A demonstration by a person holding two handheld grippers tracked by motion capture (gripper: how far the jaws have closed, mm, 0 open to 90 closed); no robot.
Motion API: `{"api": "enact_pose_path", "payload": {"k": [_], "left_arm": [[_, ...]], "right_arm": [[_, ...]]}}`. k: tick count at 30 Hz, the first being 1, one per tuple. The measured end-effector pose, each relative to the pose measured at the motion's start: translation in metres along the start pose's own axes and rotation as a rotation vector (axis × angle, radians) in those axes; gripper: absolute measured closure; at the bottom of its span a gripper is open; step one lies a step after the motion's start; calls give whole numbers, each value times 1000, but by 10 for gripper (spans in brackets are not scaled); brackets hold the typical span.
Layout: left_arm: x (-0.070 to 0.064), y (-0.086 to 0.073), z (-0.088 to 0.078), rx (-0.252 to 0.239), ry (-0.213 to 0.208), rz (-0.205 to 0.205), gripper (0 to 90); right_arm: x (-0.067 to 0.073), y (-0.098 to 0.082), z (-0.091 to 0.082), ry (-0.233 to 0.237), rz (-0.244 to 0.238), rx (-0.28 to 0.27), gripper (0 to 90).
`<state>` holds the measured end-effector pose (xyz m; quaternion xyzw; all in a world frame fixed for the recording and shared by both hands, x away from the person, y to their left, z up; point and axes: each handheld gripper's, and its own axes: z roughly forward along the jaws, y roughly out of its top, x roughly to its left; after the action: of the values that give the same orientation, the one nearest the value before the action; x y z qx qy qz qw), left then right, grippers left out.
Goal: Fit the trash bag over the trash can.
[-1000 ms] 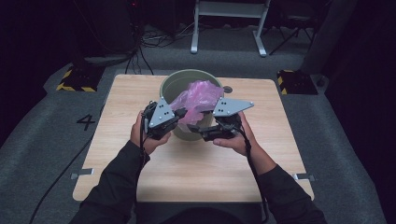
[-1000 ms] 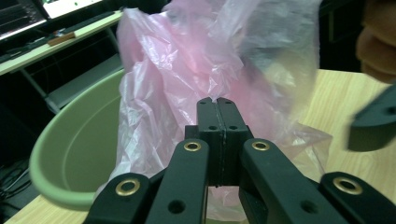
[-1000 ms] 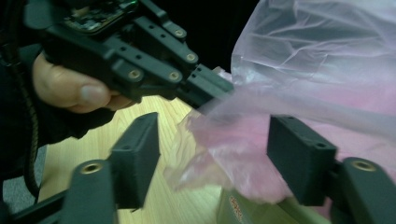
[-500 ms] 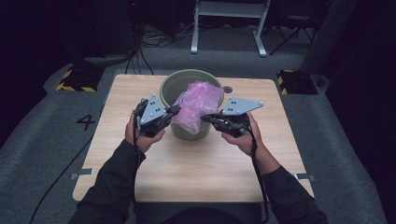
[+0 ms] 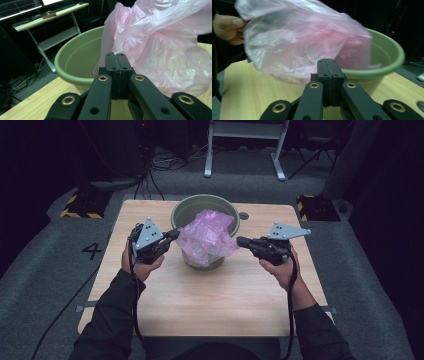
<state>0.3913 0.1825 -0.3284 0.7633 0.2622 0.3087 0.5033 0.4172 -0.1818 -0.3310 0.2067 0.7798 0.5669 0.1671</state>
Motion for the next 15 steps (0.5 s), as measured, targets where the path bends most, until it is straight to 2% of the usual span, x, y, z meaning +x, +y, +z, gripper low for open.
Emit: {"api": "enact_pose_path", "payload": {"k": [4,7,11,15], "left_arm": [[5,-2,-2,7,10,1,899],[11,-6,-3,6,12,-17,899],[18,-12,-4,25,28,-20,899],[25,-18,-4,40,35,-37,899]], "right_arm": [[-10,-3,-3,-47,8,2,900],[-19,-5,-4,-69,33,-1,900],[-31,-10,-5,-104,61,4,900],[-47,-16,-6,-125,121,4,900]]}}
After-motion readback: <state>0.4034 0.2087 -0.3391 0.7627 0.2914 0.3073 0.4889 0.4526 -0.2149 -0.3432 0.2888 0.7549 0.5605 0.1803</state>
